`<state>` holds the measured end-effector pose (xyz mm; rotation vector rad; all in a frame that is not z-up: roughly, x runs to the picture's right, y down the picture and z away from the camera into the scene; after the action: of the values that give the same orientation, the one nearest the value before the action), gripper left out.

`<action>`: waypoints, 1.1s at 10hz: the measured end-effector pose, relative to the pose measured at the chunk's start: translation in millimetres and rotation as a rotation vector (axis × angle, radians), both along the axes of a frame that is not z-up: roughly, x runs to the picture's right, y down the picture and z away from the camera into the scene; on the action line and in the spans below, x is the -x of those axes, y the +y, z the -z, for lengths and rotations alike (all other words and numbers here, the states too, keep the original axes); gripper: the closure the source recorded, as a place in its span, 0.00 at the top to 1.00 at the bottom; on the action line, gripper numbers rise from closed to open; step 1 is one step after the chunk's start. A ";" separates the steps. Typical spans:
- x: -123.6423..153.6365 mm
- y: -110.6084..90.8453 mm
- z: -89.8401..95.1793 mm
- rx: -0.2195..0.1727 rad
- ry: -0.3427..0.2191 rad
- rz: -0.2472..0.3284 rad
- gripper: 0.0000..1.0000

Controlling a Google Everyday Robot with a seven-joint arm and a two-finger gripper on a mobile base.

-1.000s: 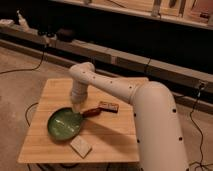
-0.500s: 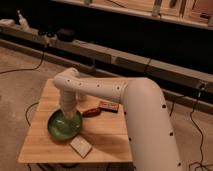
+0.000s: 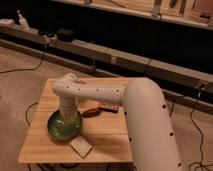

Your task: Push the ceramic bowl across the table

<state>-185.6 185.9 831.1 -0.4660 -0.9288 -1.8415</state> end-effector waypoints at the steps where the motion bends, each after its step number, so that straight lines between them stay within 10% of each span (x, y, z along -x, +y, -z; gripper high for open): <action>1: -11.7 4.5 -0.9 0.000 0.035 0.000 0.00; 11: -130.2 4.4 0.8 0.003 0.287 -0.123 0.00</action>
<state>-55.4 190.2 830.3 -0.6414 -0.7474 -1.6121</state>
